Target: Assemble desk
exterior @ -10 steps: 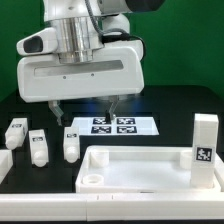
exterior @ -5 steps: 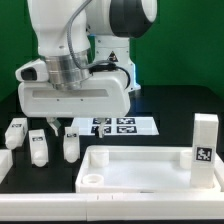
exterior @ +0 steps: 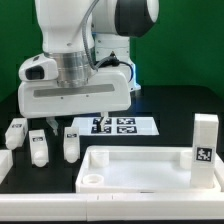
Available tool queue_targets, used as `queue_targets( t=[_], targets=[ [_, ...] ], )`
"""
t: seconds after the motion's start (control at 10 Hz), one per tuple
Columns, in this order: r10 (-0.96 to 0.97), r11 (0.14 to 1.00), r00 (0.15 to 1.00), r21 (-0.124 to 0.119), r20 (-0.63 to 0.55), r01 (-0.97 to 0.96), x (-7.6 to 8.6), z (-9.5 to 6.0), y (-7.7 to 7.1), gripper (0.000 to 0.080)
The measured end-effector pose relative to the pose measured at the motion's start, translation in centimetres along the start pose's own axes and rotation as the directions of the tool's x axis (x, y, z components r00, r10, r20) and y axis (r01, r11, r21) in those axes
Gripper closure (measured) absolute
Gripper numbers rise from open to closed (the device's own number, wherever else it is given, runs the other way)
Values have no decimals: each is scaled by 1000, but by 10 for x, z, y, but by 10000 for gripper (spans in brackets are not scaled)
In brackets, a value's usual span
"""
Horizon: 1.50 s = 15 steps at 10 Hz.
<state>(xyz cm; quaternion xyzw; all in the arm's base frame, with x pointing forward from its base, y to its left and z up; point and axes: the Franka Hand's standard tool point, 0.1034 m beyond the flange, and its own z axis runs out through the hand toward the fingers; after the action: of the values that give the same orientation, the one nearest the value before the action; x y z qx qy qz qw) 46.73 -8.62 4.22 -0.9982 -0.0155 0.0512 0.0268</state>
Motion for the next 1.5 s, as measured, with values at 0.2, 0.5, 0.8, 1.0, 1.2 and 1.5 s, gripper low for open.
queue_targets(
  t=[0.2, 0.5, 0.8, 1.0, 1.2, 1.5],
  targets=[
    [1, 1000, 1000, -1, 1, -1, 1, 1, 1, 151],
    [-122, 991, 991, -56, -48, 119, 0, 6, 14, 151],
    [-113, 992, 993, -61, -40, 111, -6, 13, 16, 151],
    [-77, 996, 997, -57, -28, 75, -9, 20, 10, 151],
    [-67, 996, 998, -58, -12, 67, -15, 29, 14, 151],
    [-60, 996, 998, -62, -12, 59, -16, 32, 15, 270]
  ],
)
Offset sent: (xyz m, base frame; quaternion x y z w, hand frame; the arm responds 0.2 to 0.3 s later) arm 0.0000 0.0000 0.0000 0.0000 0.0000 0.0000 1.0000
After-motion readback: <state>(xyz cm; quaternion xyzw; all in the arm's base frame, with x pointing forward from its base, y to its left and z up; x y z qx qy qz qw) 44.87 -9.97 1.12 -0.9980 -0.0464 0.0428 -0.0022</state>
